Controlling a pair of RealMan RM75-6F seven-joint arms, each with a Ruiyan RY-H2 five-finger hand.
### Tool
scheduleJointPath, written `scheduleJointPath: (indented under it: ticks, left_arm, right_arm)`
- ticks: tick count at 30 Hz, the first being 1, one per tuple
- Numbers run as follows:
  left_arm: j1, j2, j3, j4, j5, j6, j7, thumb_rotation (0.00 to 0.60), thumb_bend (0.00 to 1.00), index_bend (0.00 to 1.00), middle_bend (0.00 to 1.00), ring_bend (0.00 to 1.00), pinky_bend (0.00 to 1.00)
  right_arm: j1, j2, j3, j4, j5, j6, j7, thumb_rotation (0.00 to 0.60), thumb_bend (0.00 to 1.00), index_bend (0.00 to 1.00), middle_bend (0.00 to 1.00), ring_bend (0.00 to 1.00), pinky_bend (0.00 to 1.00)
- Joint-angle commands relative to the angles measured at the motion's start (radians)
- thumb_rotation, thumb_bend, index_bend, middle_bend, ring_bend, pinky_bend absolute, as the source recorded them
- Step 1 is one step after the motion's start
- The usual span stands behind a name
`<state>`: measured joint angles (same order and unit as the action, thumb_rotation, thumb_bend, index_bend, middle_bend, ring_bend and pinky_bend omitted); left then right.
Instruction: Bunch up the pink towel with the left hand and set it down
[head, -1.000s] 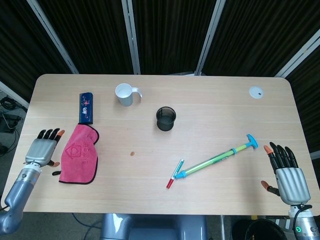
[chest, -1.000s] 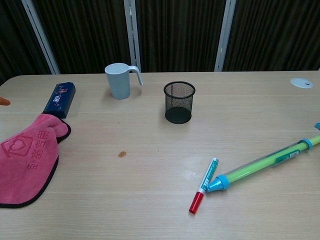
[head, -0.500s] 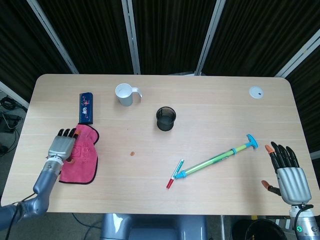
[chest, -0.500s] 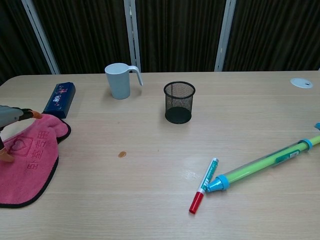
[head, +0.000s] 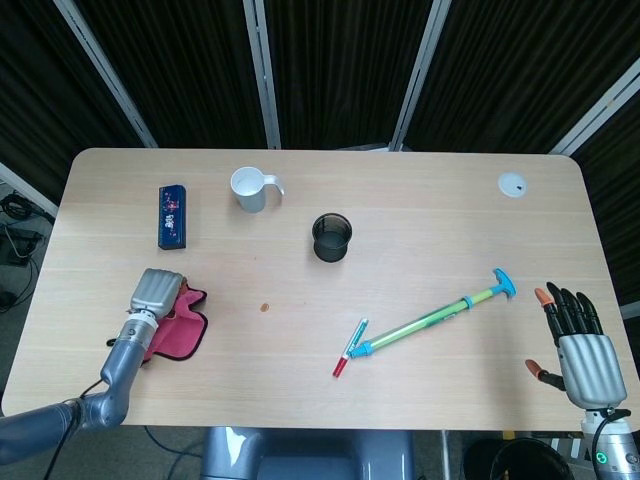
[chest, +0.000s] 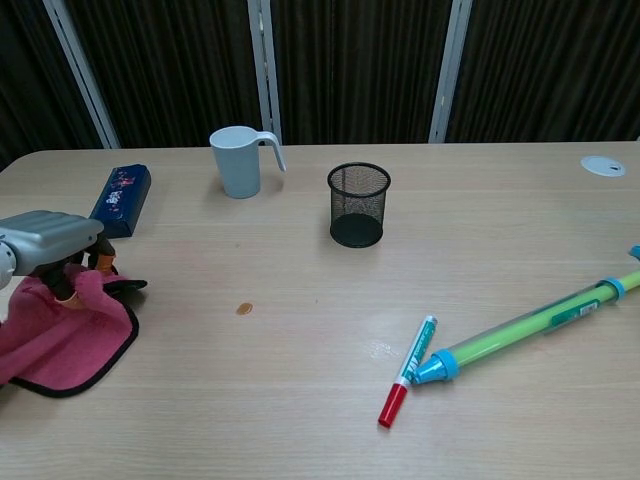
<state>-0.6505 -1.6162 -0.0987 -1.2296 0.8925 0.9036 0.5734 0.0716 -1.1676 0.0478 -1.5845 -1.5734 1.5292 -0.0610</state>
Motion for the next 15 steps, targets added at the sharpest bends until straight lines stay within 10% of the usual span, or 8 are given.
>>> scheduleJointPath:
  ticks: [1,15]
  left_arm:
    - [-0.007,-0.013,-0.025,0.006,0.068,0.036,-0.067,0.600,0.50,0.83,0.68,0.60,0.62]
    - [-0.158,-0.046,-0.193,-0.138,0.137,0.098,-0.064,0.600,0.50,0.86,0.70,0.62,0.63]
  right_arm:
    - [0.000,-0.001,0.001,-0.001,0.001,0.001,0.000,0.600,0.00,0.00,0.00,0.00,0.00]
    - [0.004,-0.005,0.004,0.005,0.004,-0.004,0.011,0.600,0.00,0.00,0.00,0.00,0.00]
